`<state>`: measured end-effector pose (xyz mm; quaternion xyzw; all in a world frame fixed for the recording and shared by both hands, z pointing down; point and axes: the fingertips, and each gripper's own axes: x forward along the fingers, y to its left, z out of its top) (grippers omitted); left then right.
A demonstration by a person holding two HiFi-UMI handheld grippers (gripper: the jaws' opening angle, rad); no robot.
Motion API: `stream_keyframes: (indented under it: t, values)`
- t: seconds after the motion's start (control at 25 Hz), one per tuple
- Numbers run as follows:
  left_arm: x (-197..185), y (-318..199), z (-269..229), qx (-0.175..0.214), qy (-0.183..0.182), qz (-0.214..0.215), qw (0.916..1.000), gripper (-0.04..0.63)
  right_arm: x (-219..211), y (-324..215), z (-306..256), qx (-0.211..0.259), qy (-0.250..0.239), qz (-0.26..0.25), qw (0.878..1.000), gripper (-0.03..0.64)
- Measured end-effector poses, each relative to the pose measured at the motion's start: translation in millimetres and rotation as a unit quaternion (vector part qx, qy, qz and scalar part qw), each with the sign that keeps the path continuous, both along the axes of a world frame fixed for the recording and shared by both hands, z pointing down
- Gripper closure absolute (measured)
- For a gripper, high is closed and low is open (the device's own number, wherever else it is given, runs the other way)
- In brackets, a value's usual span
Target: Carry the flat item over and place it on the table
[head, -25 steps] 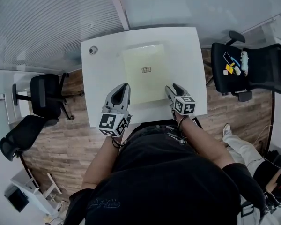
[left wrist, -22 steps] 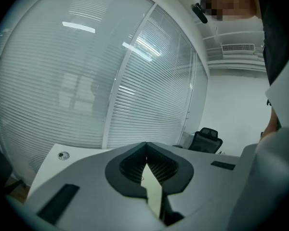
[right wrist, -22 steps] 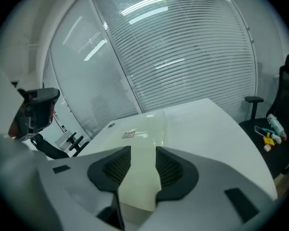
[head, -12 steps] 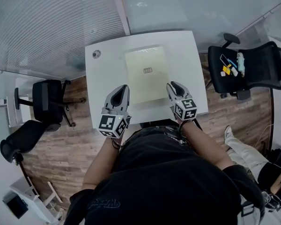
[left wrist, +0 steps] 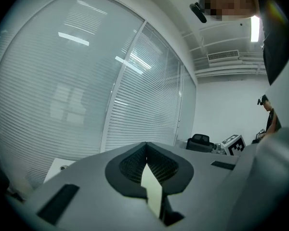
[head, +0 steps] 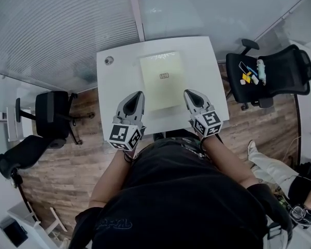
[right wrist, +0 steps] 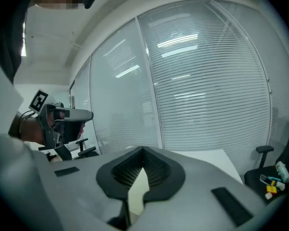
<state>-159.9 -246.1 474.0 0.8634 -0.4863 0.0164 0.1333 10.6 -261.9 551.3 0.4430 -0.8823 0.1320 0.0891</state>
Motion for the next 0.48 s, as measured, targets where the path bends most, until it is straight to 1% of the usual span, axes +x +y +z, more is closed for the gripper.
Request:
stream_keyframes:
  t: [0.28,0.48]
  values:
    - [3.7,16.8,-7.3,0.011,0.008,0.014,0.9998,0.583,-10.4,22.6,-28.4,0.033,0.007,-0.015,0.999,0.595]
    - [7.7,27.1,-11.5,0.014,0.016,0.011,0.9997,0.583,-5.5,32.9,-36.7,0.048,0.028,-0.025,0.998,0.595]
